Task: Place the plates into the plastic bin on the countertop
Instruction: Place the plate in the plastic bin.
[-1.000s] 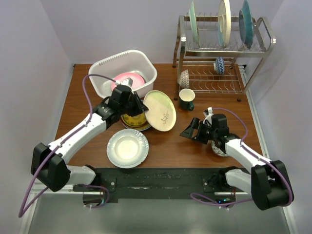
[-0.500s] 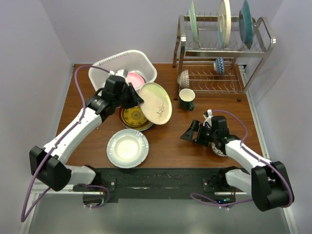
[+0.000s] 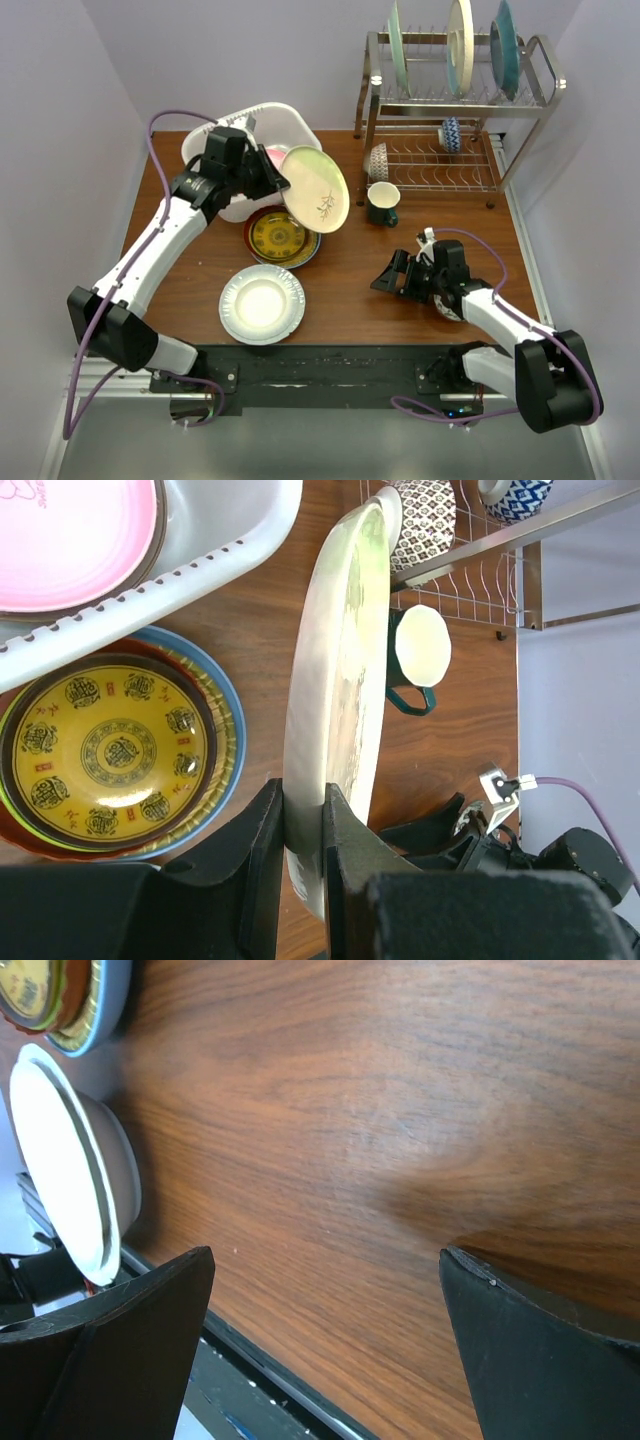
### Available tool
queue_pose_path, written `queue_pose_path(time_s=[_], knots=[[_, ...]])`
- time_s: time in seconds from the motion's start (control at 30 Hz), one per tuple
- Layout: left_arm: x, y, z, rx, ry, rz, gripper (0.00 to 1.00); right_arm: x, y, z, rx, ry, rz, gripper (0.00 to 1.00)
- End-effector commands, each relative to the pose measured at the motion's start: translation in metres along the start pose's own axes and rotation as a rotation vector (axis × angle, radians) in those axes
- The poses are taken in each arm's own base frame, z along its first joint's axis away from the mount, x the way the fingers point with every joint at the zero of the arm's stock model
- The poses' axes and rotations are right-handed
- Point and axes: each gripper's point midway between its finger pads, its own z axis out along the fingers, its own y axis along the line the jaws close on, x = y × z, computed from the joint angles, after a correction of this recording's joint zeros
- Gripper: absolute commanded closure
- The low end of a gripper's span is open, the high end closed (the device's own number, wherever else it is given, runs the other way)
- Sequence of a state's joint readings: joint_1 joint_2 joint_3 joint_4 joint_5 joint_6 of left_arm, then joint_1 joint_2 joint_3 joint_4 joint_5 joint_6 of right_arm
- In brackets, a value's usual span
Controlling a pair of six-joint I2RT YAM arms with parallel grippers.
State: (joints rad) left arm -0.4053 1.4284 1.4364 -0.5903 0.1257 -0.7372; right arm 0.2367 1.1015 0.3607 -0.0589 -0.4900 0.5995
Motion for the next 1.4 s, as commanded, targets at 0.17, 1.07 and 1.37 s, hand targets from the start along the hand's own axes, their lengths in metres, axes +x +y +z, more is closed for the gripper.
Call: queue_pose_path(time_s=[0.17,1.07,1.37], knots=[[-0.085,-0.046,-0.033,0.176,-0.171,0.038,1.00,0.011,-0.012,0.004,0.025,0.028,-0.022,0.01],[-0.175,0.030,-0.029,0.152,-0.237,-0.095,1.00,0.019,-0.024,0.007,0.060,0.050,-0.028,0.01],[-0.195,0.062,-0.013,0.121,-0.264,-0.147,1.00,0.019,-0.025,0.008,0.064,0.053,-0.026,0.02]])
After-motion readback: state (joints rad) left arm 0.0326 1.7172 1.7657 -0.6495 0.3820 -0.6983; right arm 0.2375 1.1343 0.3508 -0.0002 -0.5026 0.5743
